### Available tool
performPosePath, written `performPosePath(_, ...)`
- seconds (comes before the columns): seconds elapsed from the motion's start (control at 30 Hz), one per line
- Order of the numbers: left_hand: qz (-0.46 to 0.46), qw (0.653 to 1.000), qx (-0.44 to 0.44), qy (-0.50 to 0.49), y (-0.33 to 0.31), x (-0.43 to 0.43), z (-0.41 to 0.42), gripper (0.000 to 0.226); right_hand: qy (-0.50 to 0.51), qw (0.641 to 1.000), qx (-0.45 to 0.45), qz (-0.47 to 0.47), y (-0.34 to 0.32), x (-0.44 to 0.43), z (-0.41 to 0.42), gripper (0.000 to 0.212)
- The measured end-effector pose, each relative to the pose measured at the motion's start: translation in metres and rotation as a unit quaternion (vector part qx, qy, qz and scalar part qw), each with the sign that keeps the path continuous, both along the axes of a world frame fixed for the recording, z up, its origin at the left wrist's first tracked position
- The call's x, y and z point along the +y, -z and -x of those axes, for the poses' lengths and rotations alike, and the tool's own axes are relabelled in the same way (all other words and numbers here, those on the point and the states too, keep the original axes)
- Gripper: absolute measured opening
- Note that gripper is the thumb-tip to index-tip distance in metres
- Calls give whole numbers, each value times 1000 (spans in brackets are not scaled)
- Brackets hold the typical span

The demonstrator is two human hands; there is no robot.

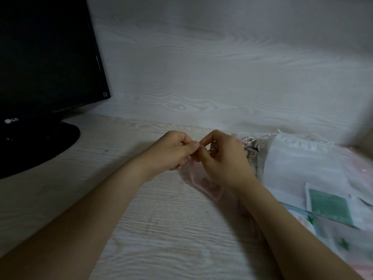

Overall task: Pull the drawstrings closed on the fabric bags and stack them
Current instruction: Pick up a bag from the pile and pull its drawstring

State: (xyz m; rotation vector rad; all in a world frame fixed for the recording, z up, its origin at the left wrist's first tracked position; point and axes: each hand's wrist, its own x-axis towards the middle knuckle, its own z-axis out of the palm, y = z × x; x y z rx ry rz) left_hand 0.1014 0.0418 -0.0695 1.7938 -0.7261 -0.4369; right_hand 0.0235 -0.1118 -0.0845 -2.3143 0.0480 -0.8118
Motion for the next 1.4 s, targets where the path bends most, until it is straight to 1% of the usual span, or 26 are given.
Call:
performPosePath(0.07, -2, 1000, 11, 1, -1, 1, 0, 21, 7, 1000, 1, 18, -1, 1, 0, 15)
performPosePath(0.13, 2, 1000, 19, 2, -1, 1, -1, 22, 1, 1000, 10, 12, -2, 2, 1, 15)
performPosePath(0.4, 38, 999, 38, -9, 3, 3, -10, 20, -22, 994, 44, -96, -9, 4, 4, 16)
performPosePath(0.53, 49, 998, 27, -27, 5, 3, -10, 14, -19, 993, 60, -103, -9, 7, 5, 18)
performPosePath(0.67, 73, 996, -22, -42, 5, 5, -9, 11, -8, 995, 54, -83, -8, 5, 4, 17)
performPosePath(0.83, 28, 995, -94, -18, 3, 7, -10, 6, 12, 998, 43, -46, -5, 4, 2, 17)
performPosePath(0.93, 5, 993, -112, -36, 5, 4, -12, 6, 12, 998, 59, -37, -2, 0, 0, 7)
performPosePath(1.0, -9, 992, -121, -48, 6, 3, -12, 8, -23, 995, 68, -69, -2, -3, 1, 19)
performPosePath(1.07, -26, 990, -132, -41, 7, 4, -13, 9, -60, 991, 65, -97, -3, -5, 5, 26)
performPosePath(1.2, -84, 987, -136, 21, 8, 7, -12, 8, -70, 989, 10, -130, -6, -8, 5, 22)
performPosePath(1.3, -72, 988, -127, 48, 9, 8, -12, 7, -71, 984, -3, -164, -5, -11, 4, 18)
performPosePath(1.4, -59, 988, -126, 59, 12, 6, -13, 6, -77, 977, 8, -198, -5, -12, 3, 12)
